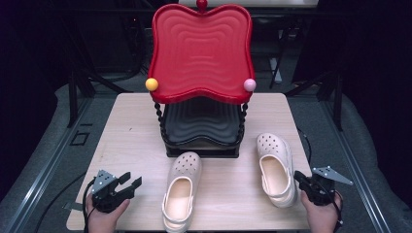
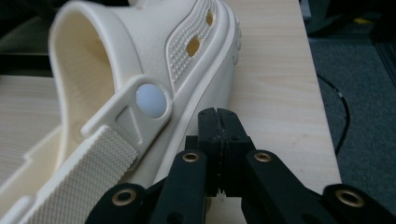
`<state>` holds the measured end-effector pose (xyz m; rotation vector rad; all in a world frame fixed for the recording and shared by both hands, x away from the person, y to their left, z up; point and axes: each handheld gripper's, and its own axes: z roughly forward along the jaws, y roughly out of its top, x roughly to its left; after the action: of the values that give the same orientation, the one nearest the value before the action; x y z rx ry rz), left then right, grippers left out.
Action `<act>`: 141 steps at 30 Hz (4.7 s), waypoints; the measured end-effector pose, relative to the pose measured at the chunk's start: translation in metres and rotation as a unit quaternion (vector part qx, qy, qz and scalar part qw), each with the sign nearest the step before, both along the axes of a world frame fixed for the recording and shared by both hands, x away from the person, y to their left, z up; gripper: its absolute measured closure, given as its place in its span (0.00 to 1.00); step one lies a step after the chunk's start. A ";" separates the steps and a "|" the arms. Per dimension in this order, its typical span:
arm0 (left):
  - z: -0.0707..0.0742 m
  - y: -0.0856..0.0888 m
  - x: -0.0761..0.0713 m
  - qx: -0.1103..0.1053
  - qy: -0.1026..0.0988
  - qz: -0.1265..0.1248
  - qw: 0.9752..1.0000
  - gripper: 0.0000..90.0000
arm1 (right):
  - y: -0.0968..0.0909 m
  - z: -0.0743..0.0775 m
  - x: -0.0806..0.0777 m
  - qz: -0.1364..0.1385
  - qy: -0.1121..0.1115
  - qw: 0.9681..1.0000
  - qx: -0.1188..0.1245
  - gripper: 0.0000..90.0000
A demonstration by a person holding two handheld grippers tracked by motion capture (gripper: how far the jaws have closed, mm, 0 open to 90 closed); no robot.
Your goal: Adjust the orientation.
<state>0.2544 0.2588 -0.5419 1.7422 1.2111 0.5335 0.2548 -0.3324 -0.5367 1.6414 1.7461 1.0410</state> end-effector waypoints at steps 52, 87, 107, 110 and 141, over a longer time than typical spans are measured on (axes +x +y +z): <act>-0.001 0.009 0.000 -0.026 0.004 0.018 0.999 0.52 | 0.015 0.036 0.051 0.060 0.084 0.987 -0.127 0.90; -0.003 0.005 0.000 -0.023 0.006 0.012 1.000 0.52 | 0.093 0.056 -0.028 0.160 0.044 0.979 -0.117 0.93; -0.003 -0.001 -0.002 -0.018 0.006 0.000 1.000 0.52 | 0.162 0.042 -0.012 0.205 0.056 0.971 -0.108 0.93; -0.002 -0.001 -0.002 -0.017 0.007 -0.001 1.000 0.52 | 0.169 0.041 -0.010 0.205 0.054 0.972 -0.103 0.93; 0.010 -0.055 -0.017 -0.025 -0.008 -0.116 0.993 0.52 | 0.189 0.029 0.001 0.210 0.069 0.975 -0.035 0.88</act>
<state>0.2377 0.2043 -0.5315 1.8032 0.9857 0.3741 0.2554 -0.1438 -0.5080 1.3581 2.2617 1.0498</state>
